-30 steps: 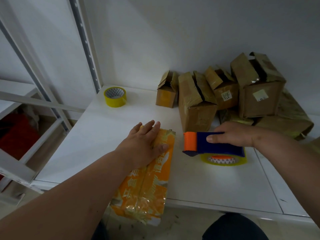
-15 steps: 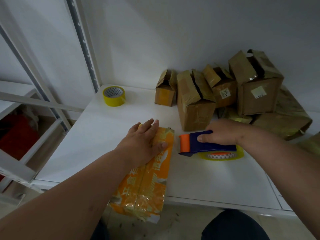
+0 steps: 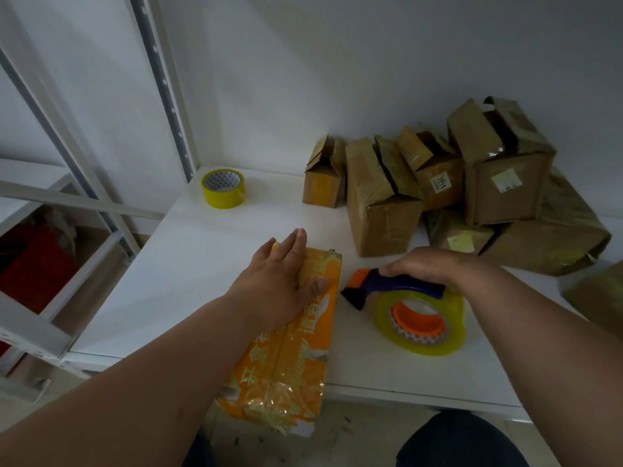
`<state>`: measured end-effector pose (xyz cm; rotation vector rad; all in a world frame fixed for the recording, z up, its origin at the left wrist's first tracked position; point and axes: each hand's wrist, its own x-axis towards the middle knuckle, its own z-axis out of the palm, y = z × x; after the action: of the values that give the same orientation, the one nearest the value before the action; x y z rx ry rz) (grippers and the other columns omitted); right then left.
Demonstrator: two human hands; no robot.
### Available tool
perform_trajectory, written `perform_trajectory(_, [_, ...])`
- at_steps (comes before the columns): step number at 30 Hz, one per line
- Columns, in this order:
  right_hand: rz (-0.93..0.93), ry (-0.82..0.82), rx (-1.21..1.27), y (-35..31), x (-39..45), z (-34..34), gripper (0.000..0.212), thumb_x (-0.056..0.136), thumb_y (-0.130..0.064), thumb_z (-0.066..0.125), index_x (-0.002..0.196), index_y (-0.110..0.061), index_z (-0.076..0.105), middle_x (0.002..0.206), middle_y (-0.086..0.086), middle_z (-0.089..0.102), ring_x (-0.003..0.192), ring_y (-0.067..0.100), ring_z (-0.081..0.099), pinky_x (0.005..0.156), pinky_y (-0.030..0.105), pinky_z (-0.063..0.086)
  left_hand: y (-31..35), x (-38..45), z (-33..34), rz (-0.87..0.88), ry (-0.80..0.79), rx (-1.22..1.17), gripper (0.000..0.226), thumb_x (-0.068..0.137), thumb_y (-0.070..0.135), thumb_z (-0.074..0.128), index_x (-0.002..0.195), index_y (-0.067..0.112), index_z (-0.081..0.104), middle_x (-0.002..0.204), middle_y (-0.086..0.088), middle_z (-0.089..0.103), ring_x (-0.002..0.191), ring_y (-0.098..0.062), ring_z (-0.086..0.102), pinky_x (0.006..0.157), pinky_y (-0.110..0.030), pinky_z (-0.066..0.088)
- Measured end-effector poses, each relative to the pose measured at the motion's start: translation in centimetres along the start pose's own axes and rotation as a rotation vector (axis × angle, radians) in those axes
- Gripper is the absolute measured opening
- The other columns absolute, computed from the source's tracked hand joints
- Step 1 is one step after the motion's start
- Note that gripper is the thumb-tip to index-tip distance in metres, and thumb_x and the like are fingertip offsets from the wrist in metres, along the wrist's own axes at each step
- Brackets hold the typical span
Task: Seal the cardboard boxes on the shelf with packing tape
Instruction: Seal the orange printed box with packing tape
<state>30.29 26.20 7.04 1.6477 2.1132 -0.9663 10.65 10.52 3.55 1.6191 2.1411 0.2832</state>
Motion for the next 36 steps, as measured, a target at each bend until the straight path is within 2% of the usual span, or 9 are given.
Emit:
perform_trajectory(2, [-0.012,0.054,0.239,1.5,-0.9,-0.6,0.038,0.081,-0.049,0.069,0.094,-0.013,0.068,0.092,0.008,0.069,0.082,0.024,0.066,0.067,0.03,0.047,0.0,0.0,-0.1,0.007,0.001,-0.011,0.087,0.09,0.071,0.027,0.153,0.031,-0.017,0.161,0.014,-0.014,0.149,-0.017,-0.015,0.121,-0.036,0.0])
perform_trajectory(5, [-0.027,0.103,0.266,3.1,-2.1,-0.7,0.043,0.08,-0.052,0.069,0.087,-0.009,0.07,0.085,0.013,0.072,0.078,0.029,0.068,0.065,0.031,0.045,-0.1,-0.1,-0.3,0.028,0.034,-0.134,0.093,0.083,0.073,0.025,0.154,0.027,-0.014,0.162,0.01,-0.017,0.148,-0.015,-0.017,0.12,-0.032,-0.003])
perform_trajectory(8, [-0.078,0.156,0.231,4.2,-3.3,-0.1,0.05,0.083,-0.053,0.065,0.083,-0.003,0.069,0.085,0.017,0.072,0.073,0.028,0.067,0.063,0.03,0.043,-0.1,0.1,-0.5,-0.066,0.13,-0.287,0.101,0.082,0.069,0.046,0.155,0.025,-0.009,0.162,0.005,-0.016,0.149,-0.018,-0.016,0.122,-0.039,0.0])
perform_trajectory(11, [-0.168,0.233,0.232,5.4,-4.5,0.7,0.049,0.086,-0.051,0.062,0.079,-0.003,0.068,0.081,0.017,0.071,0.072,0.032,0.067,0.061,0.03,0.041,-0.1,-0.5,-0.5,-0.192,0.164,-0.382,0.103,0.081,0.058,0.065,0.157,0.024,0.003,0.164,0.004,0.001,0.15,-0.023,0.004,0.121,-0.045,0.014])
perform_trajectory(15, [-0.301,0.311,0.273,6.6,-6.3,1.8,0.045,0.088,-0.048,0.059,0.084,-0.005,0.069,0.078,0.014,0.07,0.073,0.031,0.067,0.062,0.032,0.042,-0.4,-2.2,-0.9,-0.186,0.161,-0.512,0.087,0.084,0.056,0.065,0.154,0.028,0.022,0.16,0.006,0.016,0.145,-0.024,0.023,0.115,-0.049,0.03])
perform_trajectory(19, [-0.447,0.361,0.348,6.8,-8.8,2.5,0.049,0.079,-0.06,0.062,0.077,-0.011,0.067,0.068,0.007,0.067,0.058,0.017,0.062,0.056,0.026,0.04,1.7,-4.0,-2.3,-0.154,0.341,-0.551,0.05,0.091,0.043,0.062,0.139,0.032,0.05,0.14,0.003,0.046,0.125,-0.021,0.048,0.101,-0.043,0.047])
perform_trajectory(22, [-0.557,0.376,0.38,6.3,-10.9,2.9,0.051,0.068,-0.065,0.054,0.077,-0.016,0.068,0.068,0.003,0.066,0.055,0.01,0.059,0.052,0.016,0.04,4.1,-5.5,-3.4,-0.111,0.197,-0.867,0.03,0.091,0.046,0.061,0.116,0.03,0.066,0.115,0.007,0.066,0.107,-0.012,0.06,0.088,-0.032,0.05])
perform_trajectory(28, [-0.686,0.352,0.468,5.7,-13.4,4.1,0.051,0.065,-0.067,0.053,0.075,-0.019,0.068,0.066,0.005,0.065,0.053,0.008,0.057,0.05,0.013,0.039,6.2,-7.6,-3.1,-0.051,-0.204,-1.239,0.059,0.07,0.053,0.066,0.114,0.014,0.067,0.099,-0.003,0.071,0.093,-0.019,0.067,0.089,-0.036,0.051])
perform_trajectory(36, [-0.698,0.25,0.638,5.3,-15.1,5.5,0.072,0.052,-0.088,0.06,0.084,-0.024,0.07,0.079,0.009,0.071,0.067,0.025,0.067,0.057,0.022,0.049,6.4,-9.5,-1.8,-0.031,-0.384,-1.602,0.017,0.077,0.027,0.066,0.089,0.015,0.063,0.086,-0.006,0.066,0.081,-0.017,0.062,0.075,-0.032,0.05])
